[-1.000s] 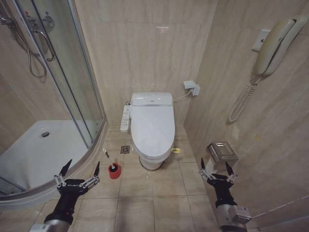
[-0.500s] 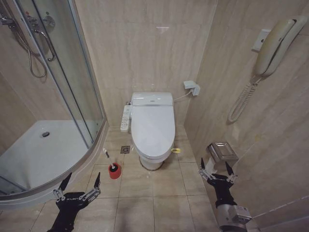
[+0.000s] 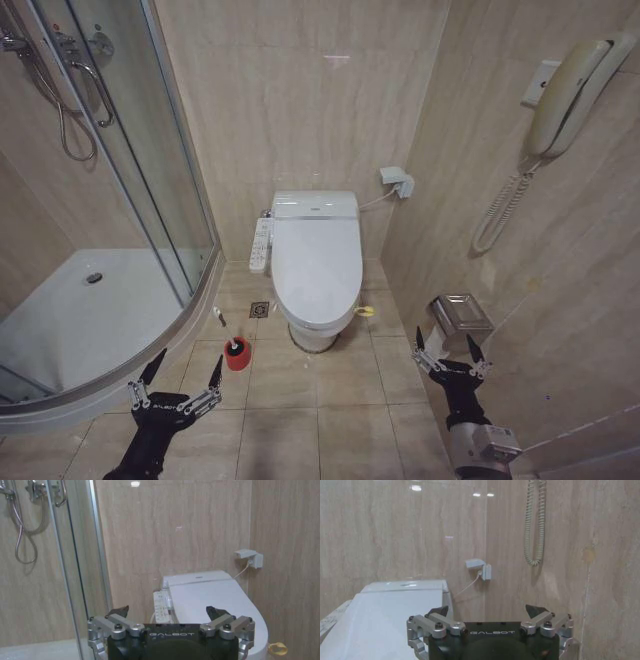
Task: Open the toilet lid, clean the toilet bowl with a toilet brush, close the toilet lid, and flush.
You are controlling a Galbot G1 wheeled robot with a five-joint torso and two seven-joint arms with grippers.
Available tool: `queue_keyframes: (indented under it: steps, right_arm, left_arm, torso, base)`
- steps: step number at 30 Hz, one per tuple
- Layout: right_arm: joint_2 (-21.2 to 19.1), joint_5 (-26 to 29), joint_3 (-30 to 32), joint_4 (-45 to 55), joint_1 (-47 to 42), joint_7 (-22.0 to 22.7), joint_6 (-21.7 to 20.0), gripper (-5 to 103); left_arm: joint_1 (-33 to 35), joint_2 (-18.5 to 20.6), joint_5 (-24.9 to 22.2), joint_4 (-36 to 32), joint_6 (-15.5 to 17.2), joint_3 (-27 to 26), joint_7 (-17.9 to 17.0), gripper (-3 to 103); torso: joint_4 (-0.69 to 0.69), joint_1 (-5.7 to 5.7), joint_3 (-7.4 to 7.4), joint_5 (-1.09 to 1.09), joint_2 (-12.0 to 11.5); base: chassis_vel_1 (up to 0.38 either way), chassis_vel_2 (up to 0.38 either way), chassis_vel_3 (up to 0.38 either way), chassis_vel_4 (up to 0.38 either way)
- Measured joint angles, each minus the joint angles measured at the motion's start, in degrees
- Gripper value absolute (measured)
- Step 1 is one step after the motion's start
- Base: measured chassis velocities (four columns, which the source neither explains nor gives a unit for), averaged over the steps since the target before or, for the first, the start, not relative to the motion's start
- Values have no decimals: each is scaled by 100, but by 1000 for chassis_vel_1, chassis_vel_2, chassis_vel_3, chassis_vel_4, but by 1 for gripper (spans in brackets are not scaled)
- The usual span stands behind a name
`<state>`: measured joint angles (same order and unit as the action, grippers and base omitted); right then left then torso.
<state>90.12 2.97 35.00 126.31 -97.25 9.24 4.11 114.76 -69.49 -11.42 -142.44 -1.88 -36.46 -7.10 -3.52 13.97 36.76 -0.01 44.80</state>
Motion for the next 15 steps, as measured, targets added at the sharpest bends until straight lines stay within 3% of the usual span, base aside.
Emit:
queue_keyframes:
  steps: [15]
  right_arm:
    - [0,0,0,0,0,0,0,100]
  left_arm:
    - [-16,3,6,18,0,-2,0,100]
  torso:
    - [0,1,0,0,0]
  base:
    - [0,0,0,0]
